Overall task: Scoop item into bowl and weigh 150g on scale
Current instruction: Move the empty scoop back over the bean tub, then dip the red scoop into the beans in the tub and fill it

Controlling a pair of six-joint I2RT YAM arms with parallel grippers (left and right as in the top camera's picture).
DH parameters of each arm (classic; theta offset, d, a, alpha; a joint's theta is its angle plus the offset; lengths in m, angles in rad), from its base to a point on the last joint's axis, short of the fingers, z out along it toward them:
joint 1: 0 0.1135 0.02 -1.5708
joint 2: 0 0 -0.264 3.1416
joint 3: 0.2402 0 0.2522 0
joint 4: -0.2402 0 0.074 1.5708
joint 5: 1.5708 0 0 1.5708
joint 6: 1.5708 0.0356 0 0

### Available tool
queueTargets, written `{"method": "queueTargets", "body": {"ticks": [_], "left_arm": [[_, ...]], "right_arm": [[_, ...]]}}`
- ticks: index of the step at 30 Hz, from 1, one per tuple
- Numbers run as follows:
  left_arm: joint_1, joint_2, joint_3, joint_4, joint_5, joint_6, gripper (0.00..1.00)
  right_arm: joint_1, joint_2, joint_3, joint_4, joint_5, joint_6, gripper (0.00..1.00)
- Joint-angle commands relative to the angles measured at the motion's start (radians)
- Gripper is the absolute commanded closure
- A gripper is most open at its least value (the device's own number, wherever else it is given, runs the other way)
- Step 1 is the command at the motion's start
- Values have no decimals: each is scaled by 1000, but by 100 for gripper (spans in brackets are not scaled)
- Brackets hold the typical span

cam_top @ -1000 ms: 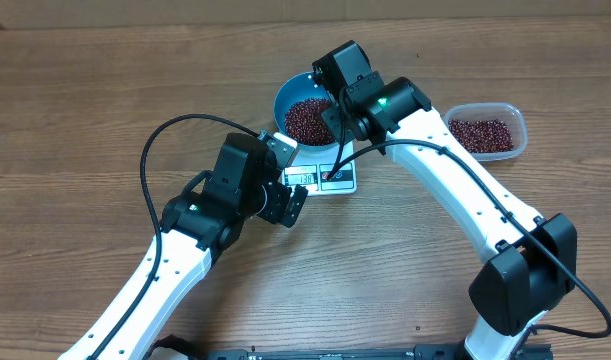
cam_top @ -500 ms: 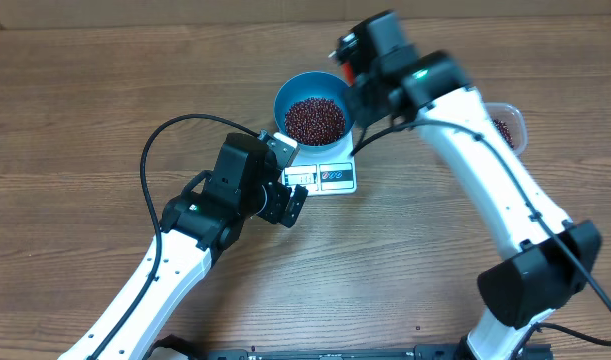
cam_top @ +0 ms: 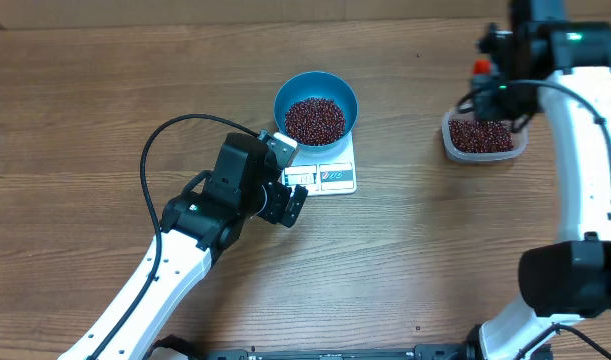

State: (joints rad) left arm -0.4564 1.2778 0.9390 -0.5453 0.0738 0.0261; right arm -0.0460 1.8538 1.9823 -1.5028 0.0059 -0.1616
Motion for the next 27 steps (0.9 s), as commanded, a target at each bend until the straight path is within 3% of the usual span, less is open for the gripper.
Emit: {"method": "queueTargets", "body": {"ticks": [1,15,27], "left_arm": [[5,5,-3,3,-6,4,0],[5,5,-3,3,-6,4,1],[5,5,-3,3,-6,4,1]], "right_arm": [[-60,-24,-55,8,-55,-3,96],[-131,12,-345,225,-76,-53,96],[-131,113,-367,245,-71,-139,96]]}}
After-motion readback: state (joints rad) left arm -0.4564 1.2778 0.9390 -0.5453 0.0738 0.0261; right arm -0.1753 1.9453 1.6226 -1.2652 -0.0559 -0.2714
